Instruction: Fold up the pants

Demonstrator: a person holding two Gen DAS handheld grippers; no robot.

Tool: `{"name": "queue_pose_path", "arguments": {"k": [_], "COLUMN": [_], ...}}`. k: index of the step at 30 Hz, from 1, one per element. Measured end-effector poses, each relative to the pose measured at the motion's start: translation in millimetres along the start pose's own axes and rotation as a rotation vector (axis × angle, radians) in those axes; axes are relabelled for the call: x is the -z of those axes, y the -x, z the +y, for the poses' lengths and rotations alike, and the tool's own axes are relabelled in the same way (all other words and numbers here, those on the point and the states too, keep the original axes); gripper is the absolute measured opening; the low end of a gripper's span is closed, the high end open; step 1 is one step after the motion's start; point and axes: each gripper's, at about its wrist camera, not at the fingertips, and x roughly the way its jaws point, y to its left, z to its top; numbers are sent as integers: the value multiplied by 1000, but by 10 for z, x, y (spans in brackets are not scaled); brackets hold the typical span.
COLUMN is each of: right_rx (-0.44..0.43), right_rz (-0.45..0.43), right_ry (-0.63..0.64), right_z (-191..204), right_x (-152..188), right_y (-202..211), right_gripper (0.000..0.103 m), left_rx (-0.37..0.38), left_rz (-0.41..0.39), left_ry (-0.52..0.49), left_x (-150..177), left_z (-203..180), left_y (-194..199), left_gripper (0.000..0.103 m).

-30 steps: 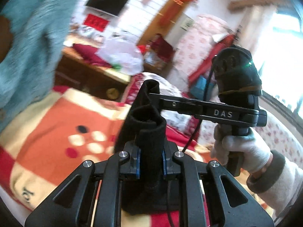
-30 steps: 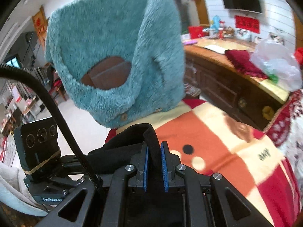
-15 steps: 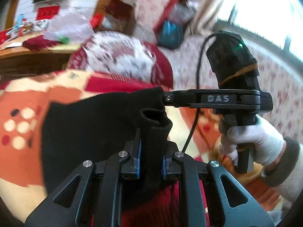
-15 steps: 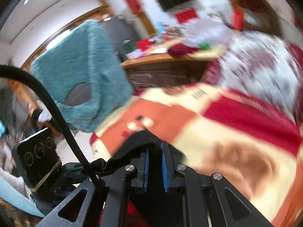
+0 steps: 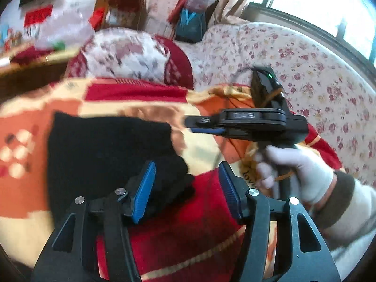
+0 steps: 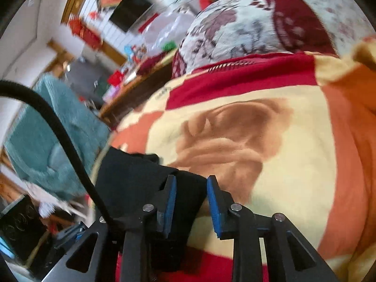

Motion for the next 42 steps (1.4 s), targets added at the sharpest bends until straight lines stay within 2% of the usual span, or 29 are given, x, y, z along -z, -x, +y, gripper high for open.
{"name": "queue_pose_path", "arguments": {"k": [1,3,4,8,12,16,17,19,21,24,28,31,34,35,40,42], "right_rx": [-8,-43,-72,-95,-95,-50,-62,-68,-62,-26,57,129,189,200,135,126], "right_rz": [-10,-14,-4,54,100,128,120,121,134,146,150,161,203,216,189,151], "right_ry": [-16,-34,-32,13,54,64,59,63,93,192,287,360,360,357,239,217], "right_z": [-7,19,71,300,463,457,451,453,487,645,792,859,732,679,498,487], "right_x": [20,59,100,228,298,313,312,312,327,359,365,411,495,535,506,448], "right_y": [72,166,185,76,-152,-411,-428,-433,-419,-357,-290,-275,-400,-438,-307,-170], "right_gripper": [31,48,50,50,50,50,49,38,22,13,12,12,12,12,12,14], "left_rx": [-23,-59,-92,-234,-277,-304,-304,-332,-344,-379,-392,-374,-375,-367,-342,-338], "left_rz": [-21,-45,-57,-82,-70,-27,-19,12,29,45,65,73,116,108,110,84], "left_ry": [-5,2,9,59,106,153,159,162,151,131,132,142,170,184,207,200], "left_x": [-26,-72,-104,-271,-393,-473,-481,-485,-478,-490,-483,-411,-280,-261,-295,-303], "left_z": [59,191,281,725,1049,1293,1321,1373,1386,1367,1343,1313,1340,1359,1373,1312], "left_y": [130,267,325,369,255,-12,-64,-213,-301,-402,-513,-600,-774,-782,-696,-570], "left_gripper": [56,56,56,56,56,56,56,56,56,56,56,56,56,56,56,56]}}
